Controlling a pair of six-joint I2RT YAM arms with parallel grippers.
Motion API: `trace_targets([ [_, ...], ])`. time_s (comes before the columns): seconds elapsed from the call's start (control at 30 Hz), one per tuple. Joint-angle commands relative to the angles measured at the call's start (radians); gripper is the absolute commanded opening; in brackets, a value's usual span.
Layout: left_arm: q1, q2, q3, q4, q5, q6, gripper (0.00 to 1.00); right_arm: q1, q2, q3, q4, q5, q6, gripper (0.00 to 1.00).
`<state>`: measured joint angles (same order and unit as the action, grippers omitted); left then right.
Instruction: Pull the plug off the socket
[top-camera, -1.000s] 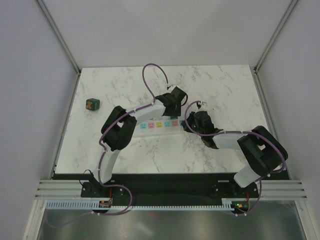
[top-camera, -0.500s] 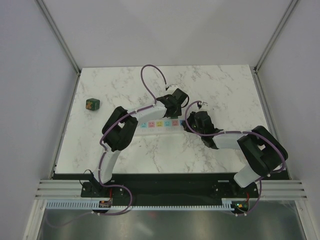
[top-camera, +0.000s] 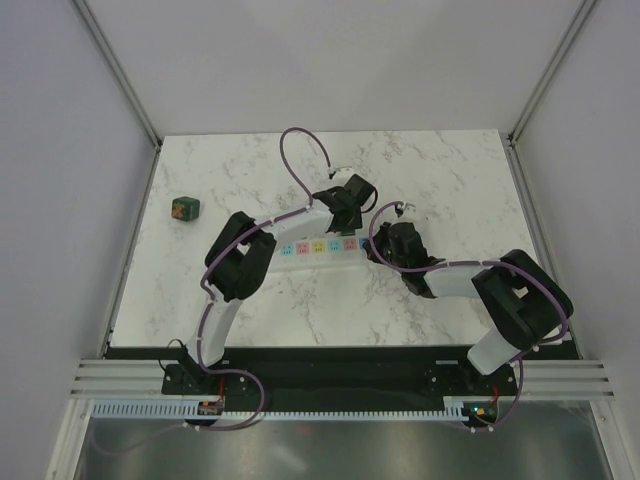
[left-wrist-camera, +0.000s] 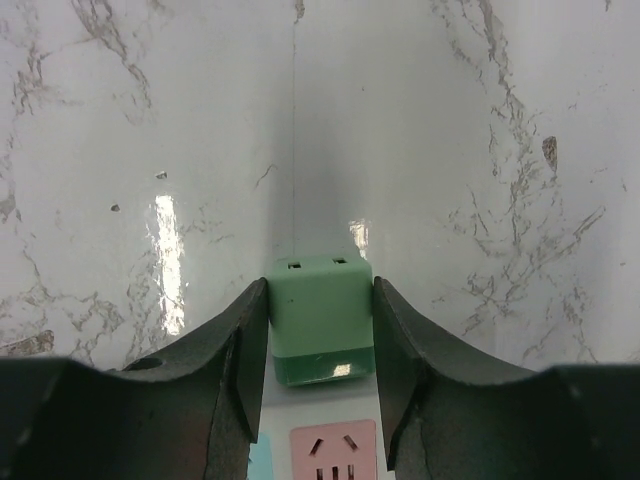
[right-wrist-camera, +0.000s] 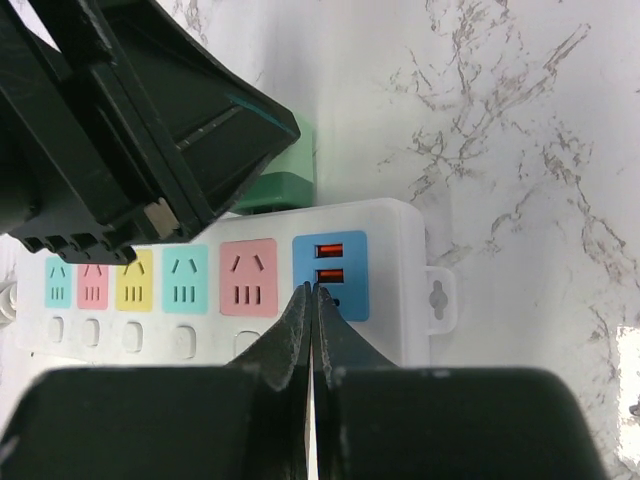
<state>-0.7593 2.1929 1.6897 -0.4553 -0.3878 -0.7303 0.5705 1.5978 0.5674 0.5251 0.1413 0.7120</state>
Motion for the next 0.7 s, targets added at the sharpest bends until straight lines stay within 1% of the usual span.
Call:
trace_targets([
  [0.0, -0.020, 0.022, 0.076, 0.039, -0.195, 0.109, 0.02, 0.009, 0.040, -0.024, -0.116, -0.008, -0.008, 0.00],
  [0.03, -0.020, 0.027, 0.073, 0.055, -0.194, 0.120, 0.02, 0.008, 0.042, -0.023, -0.116, -0.008, -0.008, 0.00],
  [0.1, -0.006, 0.021, 0.047, 0.069, -0.148, 0.086, 0.02, 0.009, 0.044, -0.021, -0.116, -0.006, -0.011, 0.00],
  [0.13, 0.003, 0.016, 0.038, 0.070, -0.120, 0.057, 0.02, 0.009, 0.044, -0.023, -0.116, -0.005, -0.009, 0.00],
  [0.17, 0.020, 0.013, 0.030, 0.066, -0.065, -0.013, 0.02, 0.008, 0.045, -0.023, -0.116, -0.003, -0.009, 0.00],
  [0.2, 0.032, 0.014, 0.021, 0.058, -0.040, -0.052, 0.02, 0.008, 0.047, -0.021, -0.114, -0.003, -0.009, 0.00],
  [0.23, 0.040, 0.016, 0.024, 0.044, -0.027, -0.087, 0.02, 0.009, 0.048, -0.021, -0.114, -0.003, -0.008, 0.00],
  [0.27, 0.044, 0.021, 0.031, 0.023, -0.043, -0.118, 0.02, 0.008, 0.051, -0.021, -0.111, -0.003, -0.008, 0.00],
  [0.33, 0.038, 0.036, 0.080, -0.009, -0.094, -0.088, 0.02, 0.009, 0.057, -0.020, -0.108, -0.006, -0.008, 0.00],
  [0.37, 0.028, 0.041, 0.099, -0.025, -0.147, -0.069, 0.02, 0.008, 0.062, -0.018, -0.108, -0.008, -0.009, 0.00],
  [0.43, 0.018, 0.053, 0.129, -0.020, -0.196, -0.029, 0.02, 0.009, 0.063, -0.018, -0.106, -0.009, -0.006, 0.00],
  [0.5, 0.021, 0.057, 0.136, -0.005, -0.188, 0.015, 0.02, 0.006, 0.065, -0.017, -0.105, -0.011, -0.008, 0.00],
  [0.63, 0.026, 0.021, 0.111, 0.010, -0.217, 0.026, 0.02, 0.009, 0.059, -0.018, -0.102, -0.009, -0.011, 0.00],
  [0.67, 0.043, 0.010, 0.104, 0.015, -0.195, 0.029, 0.02, 0.009, 0.057, -0.020, -0.100, -0.011, -0.013, 0.00],
])
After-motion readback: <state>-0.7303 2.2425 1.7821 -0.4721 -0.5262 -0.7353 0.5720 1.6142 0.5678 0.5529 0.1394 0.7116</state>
